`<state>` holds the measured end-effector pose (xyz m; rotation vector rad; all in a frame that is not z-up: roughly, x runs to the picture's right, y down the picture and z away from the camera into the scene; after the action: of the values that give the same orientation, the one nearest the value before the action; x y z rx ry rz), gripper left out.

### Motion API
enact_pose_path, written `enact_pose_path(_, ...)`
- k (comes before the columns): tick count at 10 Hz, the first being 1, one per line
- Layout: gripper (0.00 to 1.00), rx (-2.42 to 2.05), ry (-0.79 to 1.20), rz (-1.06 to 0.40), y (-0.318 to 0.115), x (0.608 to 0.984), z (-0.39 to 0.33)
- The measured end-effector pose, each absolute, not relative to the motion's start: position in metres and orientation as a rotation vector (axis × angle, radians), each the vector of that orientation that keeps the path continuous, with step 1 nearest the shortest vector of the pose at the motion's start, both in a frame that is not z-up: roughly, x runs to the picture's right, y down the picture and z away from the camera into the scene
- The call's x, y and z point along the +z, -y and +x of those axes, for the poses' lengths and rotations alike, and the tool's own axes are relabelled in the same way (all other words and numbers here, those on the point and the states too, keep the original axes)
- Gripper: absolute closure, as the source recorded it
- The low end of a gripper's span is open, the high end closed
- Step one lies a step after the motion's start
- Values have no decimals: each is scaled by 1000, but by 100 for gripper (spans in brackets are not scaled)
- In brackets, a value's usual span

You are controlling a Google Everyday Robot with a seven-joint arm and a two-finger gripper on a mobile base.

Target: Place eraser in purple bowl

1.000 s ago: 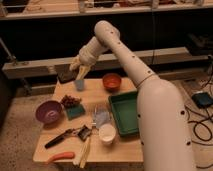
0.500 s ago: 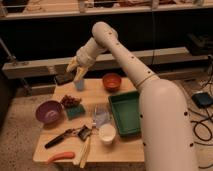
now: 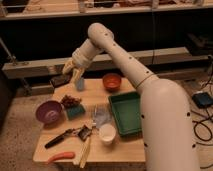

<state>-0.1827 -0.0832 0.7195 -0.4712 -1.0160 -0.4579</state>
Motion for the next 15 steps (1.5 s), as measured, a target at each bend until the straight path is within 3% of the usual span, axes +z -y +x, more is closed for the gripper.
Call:
enact_pose_path(7, 100, -519, 971, -499, 70, 727, -221)
enact_pose_path(15, 100, -580, 869, -597, 40, 777, -276)
